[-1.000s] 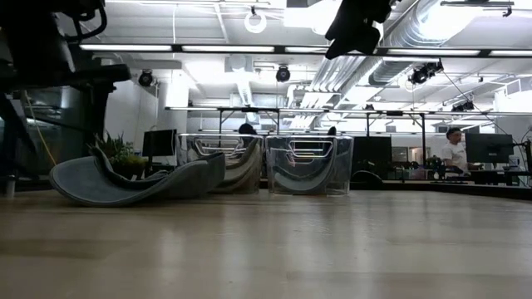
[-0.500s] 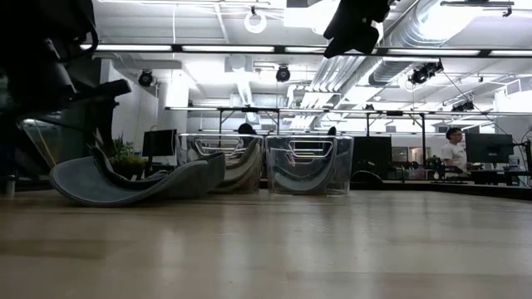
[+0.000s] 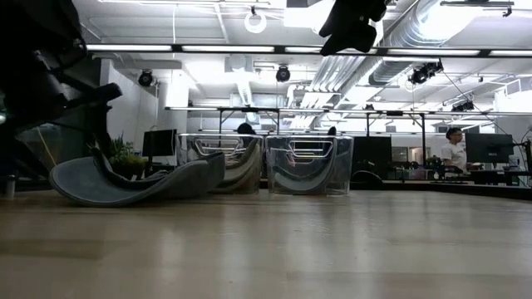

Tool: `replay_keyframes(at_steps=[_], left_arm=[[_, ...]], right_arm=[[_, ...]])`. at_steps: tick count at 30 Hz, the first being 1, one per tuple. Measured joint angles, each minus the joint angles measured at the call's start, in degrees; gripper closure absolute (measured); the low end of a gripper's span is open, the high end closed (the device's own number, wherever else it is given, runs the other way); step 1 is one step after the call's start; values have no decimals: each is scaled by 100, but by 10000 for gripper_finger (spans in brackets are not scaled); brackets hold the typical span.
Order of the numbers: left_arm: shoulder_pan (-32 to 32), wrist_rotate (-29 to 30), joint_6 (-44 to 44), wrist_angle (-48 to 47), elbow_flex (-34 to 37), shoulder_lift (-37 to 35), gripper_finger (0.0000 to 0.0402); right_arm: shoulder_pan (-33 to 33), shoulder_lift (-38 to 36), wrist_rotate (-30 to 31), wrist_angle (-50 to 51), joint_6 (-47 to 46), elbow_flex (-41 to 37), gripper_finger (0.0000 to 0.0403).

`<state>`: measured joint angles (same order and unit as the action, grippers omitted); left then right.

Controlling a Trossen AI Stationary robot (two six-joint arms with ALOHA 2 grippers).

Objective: Pick & Place hat
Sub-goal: Put the blue cap into the right transparent bin

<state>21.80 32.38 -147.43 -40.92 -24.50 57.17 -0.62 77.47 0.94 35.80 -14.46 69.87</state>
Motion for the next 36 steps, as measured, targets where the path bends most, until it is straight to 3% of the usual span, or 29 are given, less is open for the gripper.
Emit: replay_keyframes(at_steps=[6,18,25,30,36], left_arm=[[-739,-144,1176,726,135,-159,74],[-2273,-1865,3735,1542,272,-193,74],[-2905,-2614,4395,1680,272,-195,76],[-3206,-3268,4646,1756,272,-195,110],[-3423,-3508,4670,1734,272,-195,181]], right_arm=[[-2,0,49,-62,-1,0,187],[-2,0,59,-5,-119,0,187],[-2,0,58,-4,-199,0,187],[-2,0,58,-3,-199,0,187],[-2,0,58,-3,-199,0,187]])
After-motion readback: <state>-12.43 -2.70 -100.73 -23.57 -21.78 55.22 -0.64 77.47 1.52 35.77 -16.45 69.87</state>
